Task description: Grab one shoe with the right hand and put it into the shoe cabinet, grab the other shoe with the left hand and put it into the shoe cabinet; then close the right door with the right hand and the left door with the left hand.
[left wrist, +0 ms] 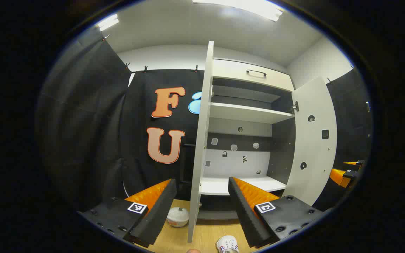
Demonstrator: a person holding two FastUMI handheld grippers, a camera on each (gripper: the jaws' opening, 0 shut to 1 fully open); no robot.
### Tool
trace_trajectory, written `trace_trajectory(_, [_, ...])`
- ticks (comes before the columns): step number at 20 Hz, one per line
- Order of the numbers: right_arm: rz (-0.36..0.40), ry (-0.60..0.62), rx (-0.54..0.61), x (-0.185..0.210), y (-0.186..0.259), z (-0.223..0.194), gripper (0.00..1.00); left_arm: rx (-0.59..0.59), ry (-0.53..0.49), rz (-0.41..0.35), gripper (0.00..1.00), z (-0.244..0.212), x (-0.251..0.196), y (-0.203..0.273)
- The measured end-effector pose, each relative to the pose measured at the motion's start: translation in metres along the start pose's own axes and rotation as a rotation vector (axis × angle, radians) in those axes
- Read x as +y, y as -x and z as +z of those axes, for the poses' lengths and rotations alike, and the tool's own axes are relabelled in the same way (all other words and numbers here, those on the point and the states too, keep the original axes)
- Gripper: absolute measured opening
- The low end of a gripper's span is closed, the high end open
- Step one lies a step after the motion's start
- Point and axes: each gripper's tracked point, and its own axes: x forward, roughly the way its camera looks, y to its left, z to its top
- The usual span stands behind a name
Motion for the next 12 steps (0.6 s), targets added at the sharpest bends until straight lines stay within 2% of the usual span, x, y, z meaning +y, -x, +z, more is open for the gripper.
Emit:
trace_trajectory(1, [-0.002, 0.0, -0.002, 0.0, -0.001, 0.001, 0.94, -0.005, -0.005, 0.007, 0.96, 0.002, 0.002, 0.0])
trace_trajectory(3, [0.001, -0.004, -0.005, 0.002, 0.0, 0.003, 0.94, -0.011, -0.014, 0.03, 0.99, 0.006, 0.01, 0.002])
trace_trajectory(6, [-0.002, 0.0, -0.016, 0.001, 0.0, 0.006, 0.94, -0.024, -0.018, 0.053, 0.96, 0.013, 0.017, 0.006])
trace_trajectory(12, [0.006, 0.001, -0.023, 0.007, -0.002, 0.006, 0.94, -0.014, -0.024, 0.059, 0.96, 0.009, 0.022, 0.009])
